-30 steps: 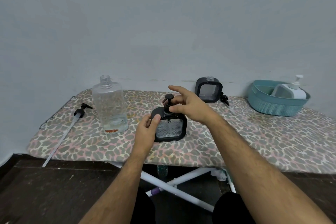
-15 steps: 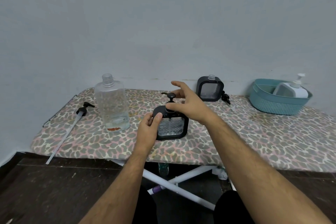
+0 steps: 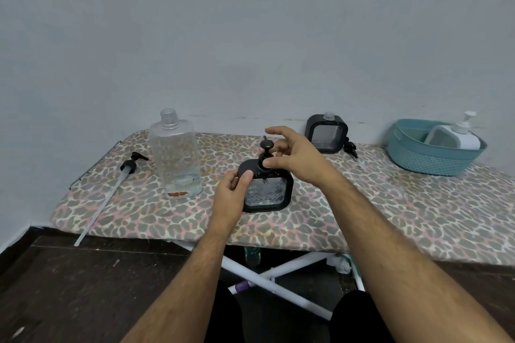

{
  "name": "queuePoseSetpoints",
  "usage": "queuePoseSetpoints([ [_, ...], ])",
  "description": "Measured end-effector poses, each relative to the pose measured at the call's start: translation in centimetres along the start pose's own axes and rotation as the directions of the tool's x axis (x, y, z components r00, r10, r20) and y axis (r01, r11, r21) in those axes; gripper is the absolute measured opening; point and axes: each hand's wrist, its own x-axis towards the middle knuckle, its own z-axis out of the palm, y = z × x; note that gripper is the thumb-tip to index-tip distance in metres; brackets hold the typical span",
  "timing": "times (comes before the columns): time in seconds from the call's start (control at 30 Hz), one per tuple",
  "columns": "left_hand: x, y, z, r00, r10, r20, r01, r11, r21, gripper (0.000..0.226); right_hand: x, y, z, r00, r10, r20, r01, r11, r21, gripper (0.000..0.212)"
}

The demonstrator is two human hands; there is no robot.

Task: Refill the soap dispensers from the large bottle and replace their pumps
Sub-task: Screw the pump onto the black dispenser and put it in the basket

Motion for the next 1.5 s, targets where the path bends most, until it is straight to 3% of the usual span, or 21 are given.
queuePoseSetpoints([
  [0.2, 0.0, 0.2, 0.0, 1.0, -0.003, -0.001, 0.003, 1.0, -0.006, 0.033, -0.1, 0.2, 1.2, 0.99, -0.025, -0.135, 0.01, 0.994, -0.109, 0.072],
  [0.3, -0.1, 0.2, 0.1, 1.0, -0.002, 0.009, 0.002, 1.0, -0.012, 0.031, -0.1, -0.1, 0.4, 1.0, 0.018, -0.003, -0.019, 0.994, -0.105, 0.082],
  [0.4, -0.2, 0.3, 0.1, 1.0, 0.004, 0.004, -0.004, 1.0, -0.013, 0.035, -0.2, -0.5, -0.6, 0.986, 0.063, 0.152, -0.067, 0.998, 0.018, 0.082],
  [0.53, -0.2, 0.3, 0.1, 1.0, 0.014, -0.002, -0.014, 1.0, -0.005, 0.041, -0.3, -0.4, -0.7, 0.983, 0.056, 0.177, -0.068, 0.996, 0.063, 0.075],
  [0.7, -0.1, 0.1, 0.0, 1.0, 0.009, 0.003, -0.009, 1.0, 0.01, 0.037, -0.4, 0.2, -0.1, 0.996, 0.033, 0.081, -0.036, 0.998, 0.043, 0.062],
  [0.83, 0.0, 0.1, 0.0, 1.0, 0.006, 0.007, -0.006, 1.0, 0.004, 0.033, -0.9, 0.1, 1.1, 0.992, 0.066, -0.106, -0.067, 0.998, -0.007, 0.078],
  [0.93, 0.0, 0.1, -0.1, 1.0, -0.005, 0.002, 0.005, 1.0, -0.01, 0.044, -1.3, 0.0, 2.7, 0.946, 0.06, -0.318, -0.096, 0.99, -0.1, 0.089],
  [1.0, 0.0, -0.1, -0.1, 1.0, -0.01, 0.002, 0.01, 1.0, -0.017, 0.049, -1.4, 0.0, 3.4, 0.929, 0.057, -0.365, -0.106, 0.988, -0.116, 0.096],
  [1.13, 0.1, -0.1, -0.1, 1.0, -0.019, 0.007, 0.019, 1.0, -0.025, 0.05, -0.9, -0.3, 2.4, 0.973, 0.098, -0.209, -0.108, 0.993, -0.037, 0.108],
  [1.23, 0.1, -0.1, -0.1, 1.0, -0.019, 0.01, 0.019, 1.0, -0.021, 0.048, -0.5, -0.6, 0.7, 0.989, 0.143, 0.022, -0.145, 0.984, 0.106, 0.105],
  [1.3, 0.1, -0.1, -0.2, 1.0, -0.019, 0.007, 0.02, 1.0, -0.023, 0.05, -0.3, -0.6, 0.1, 0.984, 0.147, 0.104, -0.161, 0.978, 0.135, 0.099],
  [1.5, 0.3, -0.3, -0.3, 1.0, -0.018, 0.017, 0.019, 1.0, -0.013, 0.047, -0.2, 0.2, 0.2, 0.994, 0.097, 0.059, -0.101, 0.993, 0.069, 0.081],
])
